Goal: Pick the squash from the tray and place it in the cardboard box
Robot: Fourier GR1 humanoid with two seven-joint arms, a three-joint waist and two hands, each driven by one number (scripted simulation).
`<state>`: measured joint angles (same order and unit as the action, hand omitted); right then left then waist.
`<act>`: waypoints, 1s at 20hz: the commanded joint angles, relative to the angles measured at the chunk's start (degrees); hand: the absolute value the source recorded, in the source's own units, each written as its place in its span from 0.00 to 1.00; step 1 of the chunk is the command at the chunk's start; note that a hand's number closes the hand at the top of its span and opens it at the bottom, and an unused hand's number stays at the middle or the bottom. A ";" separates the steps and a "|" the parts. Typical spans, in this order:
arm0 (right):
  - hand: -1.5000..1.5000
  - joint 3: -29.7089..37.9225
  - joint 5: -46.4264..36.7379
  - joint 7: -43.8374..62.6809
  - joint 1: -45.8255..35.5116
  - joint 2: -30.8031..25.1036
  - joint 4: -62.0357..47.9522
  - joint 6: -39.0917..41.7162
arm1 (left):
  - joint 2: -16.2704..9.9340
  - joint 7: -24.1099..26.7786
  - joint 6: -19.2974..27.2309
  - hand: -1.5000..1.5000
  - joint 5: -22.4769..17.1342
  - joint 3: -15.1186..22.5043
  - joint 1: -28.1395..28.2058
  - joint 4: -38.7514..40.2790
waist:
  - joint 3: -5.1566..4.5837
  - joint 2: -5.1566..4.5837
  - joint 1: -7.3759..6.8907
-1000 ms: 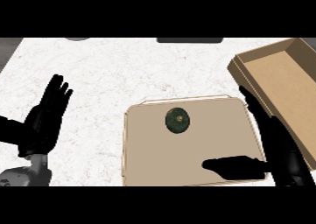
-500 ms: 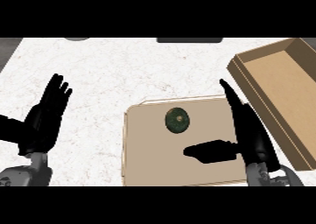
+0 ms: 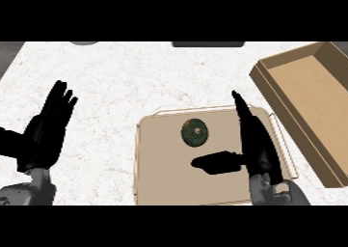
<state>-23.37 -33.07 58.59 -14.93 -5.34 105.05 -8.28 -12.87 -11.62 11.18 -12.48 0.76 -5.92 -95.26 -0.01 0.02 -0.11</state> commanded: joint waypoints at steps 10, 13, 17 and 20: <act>0.00 2.15 -1.99 -0.39 -0.10 5.27 -5.06 2.78 | 3.38 1.84 -2.65 0.50 2.37 -2.26 -1.97 4.20 | 0.00 -0.01 0.10; 0.00 0.45 -4.41 -3.34 1.87 5.31 -9.33 -1.29 | 2.31 0.66 -3.27 0.50 2.67 -3.28 -2.28 3.44 | 0.00 -0.01 0.09; 0.00 -0.01 -2.87 0.31 -6.48 5.33 -16.03 -4.38 | 2.48 -0.40 -3.42 0.50 3.00 -3.73 -2.67 2.41 | 0.00 -0.05 -0.17; 0.00 4.86 -2.46 -6.70 -3.92 5.33 -18.00 -1.75 | 4.86 -2.20 -1.52 0.50 5.16 -0.68 3.16 -4.88 | 0.02 0.01 -0.23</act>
<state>-21.76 -36.12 54.35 -16.80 -0.14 91.30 -10.82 -9.31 -12.10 8.35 -9.23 -1.67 -6.21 -94.96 0.00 0.01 -0.19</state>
